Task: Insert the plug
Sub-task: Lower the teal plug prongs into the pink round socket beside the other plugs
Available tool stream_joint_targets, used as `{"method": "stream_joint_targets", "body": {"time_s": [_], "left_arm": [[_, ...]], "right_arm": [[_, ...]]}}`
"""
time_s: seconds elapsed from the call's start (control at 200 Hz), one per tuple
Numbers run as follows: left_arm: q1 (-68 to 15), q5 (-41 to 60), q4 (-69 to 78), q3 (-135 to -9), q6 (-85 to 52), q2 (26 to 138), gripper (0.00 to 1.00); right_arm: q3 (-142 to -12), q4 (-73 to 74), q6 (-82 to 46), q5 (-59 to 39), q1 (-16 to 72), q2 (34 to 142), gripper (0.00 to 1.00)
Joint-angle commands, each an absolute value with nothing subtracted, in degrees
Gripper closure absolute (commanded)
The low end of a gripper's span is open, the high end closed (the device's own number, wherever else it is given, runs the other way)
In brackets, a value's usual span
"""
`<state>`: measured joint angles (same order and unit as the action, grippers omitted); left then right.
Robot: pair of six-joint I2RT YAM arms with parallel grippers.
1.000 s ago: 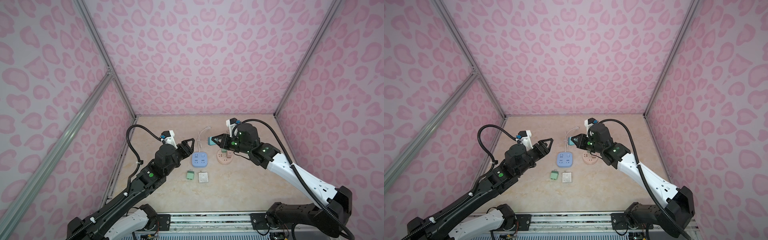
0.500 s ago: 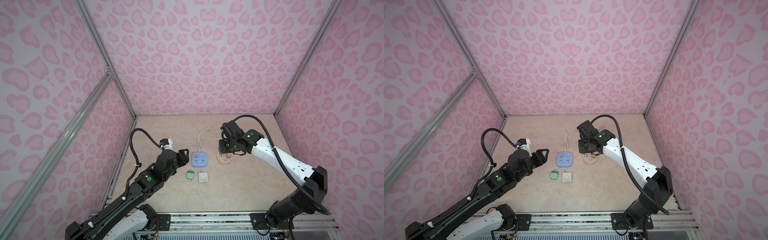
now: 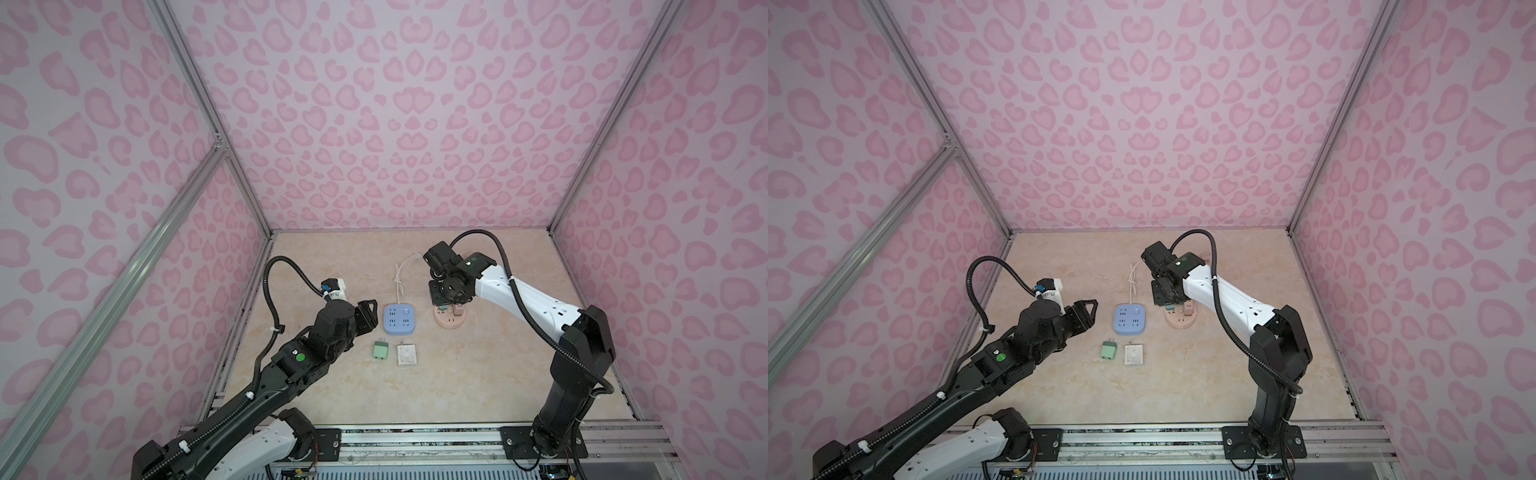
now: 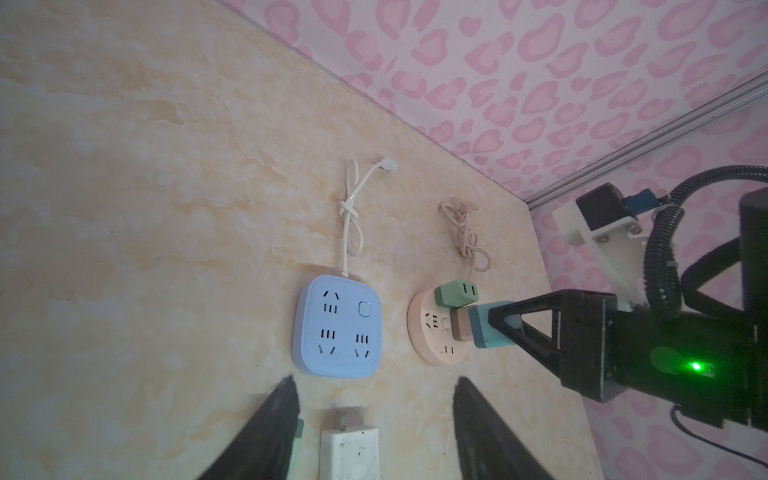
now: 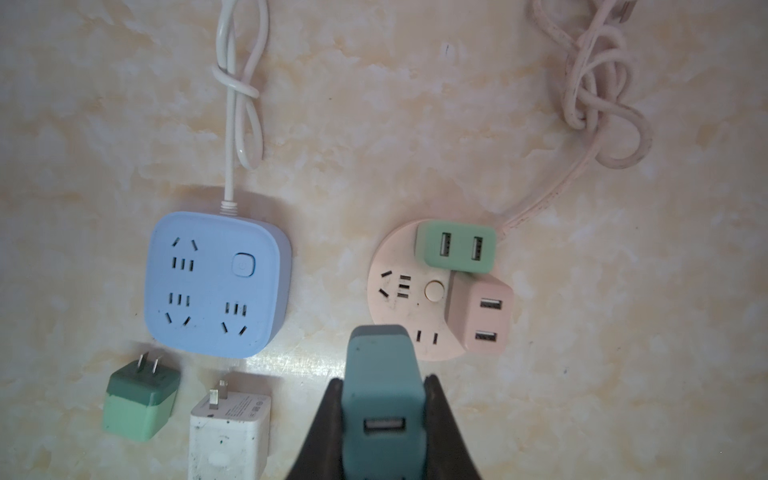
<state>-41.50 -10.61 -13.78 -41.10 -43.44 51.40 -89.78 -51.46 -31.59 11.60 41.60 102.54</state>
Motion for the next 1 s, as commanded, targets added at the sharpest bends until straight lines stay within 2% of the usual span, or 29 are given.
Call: {"method": "stream_joint_targets", "body": {"time_s": [0.0,0.425,0.995], "left_arm": [[-41.4,-10.1,-12.5,-41.1,-43.9,52.1,0.38],[-41.4,-7.9,-10.4,-40.0,-46.0,53.5,0.38],[-41.5,-8.7,-10.7,-39.5,-45.9,53.2,0.38]], "right_arm": [[-89.2,-49.0,-33.6,12.8,40.9,103.2,1.00],[-79.9,-40.5,-36.6,11.5,38.2,102.7,1.00],[-80.3,-38.8,-37.7,11.3,38.1,105.5,1.00]]}}
